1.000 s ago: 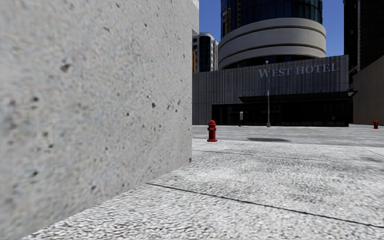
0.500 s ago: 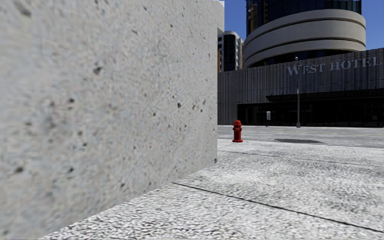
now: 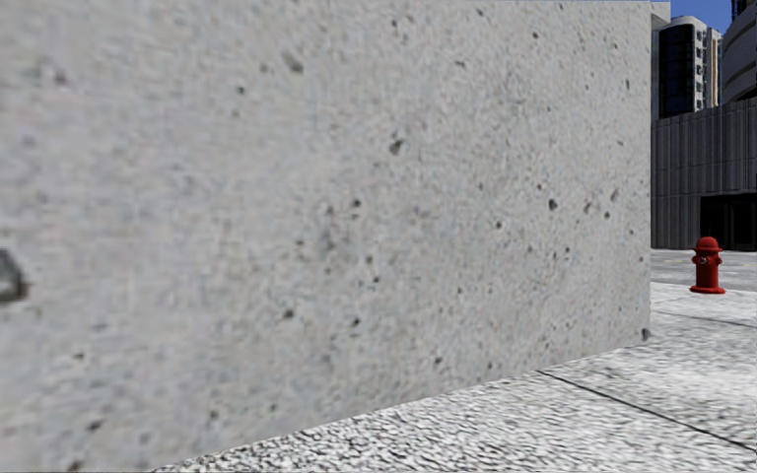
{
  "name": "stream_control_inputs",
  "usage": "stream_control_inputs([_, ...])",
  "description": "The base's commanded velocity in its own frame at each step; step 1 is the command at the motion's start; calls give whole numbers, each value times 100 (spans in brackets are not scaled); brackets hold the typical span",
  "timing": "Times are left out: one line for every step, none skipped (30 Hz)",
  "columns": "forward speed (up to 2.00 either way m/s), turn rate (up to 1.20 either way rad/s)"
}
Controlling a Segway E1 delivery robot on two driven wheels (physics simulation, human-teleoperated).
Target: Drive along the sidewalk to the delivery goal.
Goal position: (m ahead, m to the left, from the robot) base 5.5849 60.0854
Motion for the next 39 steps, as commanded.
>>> stream_control_inputs([6,106])
stream_control_inputs([6,106])
stream_control_inputs([6,106])
stream_control_inputs([6,106])
stream_control_inputs([7,106])
stream_control_inputs([7,106])
stream_control_inputs([7,106])
stream_control_inputs([7,106])
stream_control_inputs([7,106])
stream_control_inputs([7,106])
stream_control_inputs([7,106])
stream_control_inputs([5,106])
stream_control_inputs([0,106])
stream_control_inputs([0,106])
stream_control_inputs([0,106])
stream_control_inputs([0,106])
stream_control_inputs([0,106])
stream_control_inputs([0,106])
stream_control_inputs([0,106])
stream_control_inputs([0,106])
stream_control_inputs([0,106])
stream_control_inputs([0,106])
stream_control_inputs([0,106])
stream_control_inputs([0,106])
stream_control_inputs([0,106])
stream_control_inputs([0,106])
stream_control_inputs([0,106])
stream_control_inputs([0,106])
stream_control_inputs([0,106])
stream_control_inputs([0,106])
stream_control_inputs([0,106])
stream_control_inputs([0,106])
stream_control_inputs([0,106])
stream_control_inputs([0,106])
stream_control_inputs([0,106])
stream_control_inputs([0,106])
stream_control_inputs([0,106])
stream_control_inputs([0,106])
stream_control_inputs([13,106])
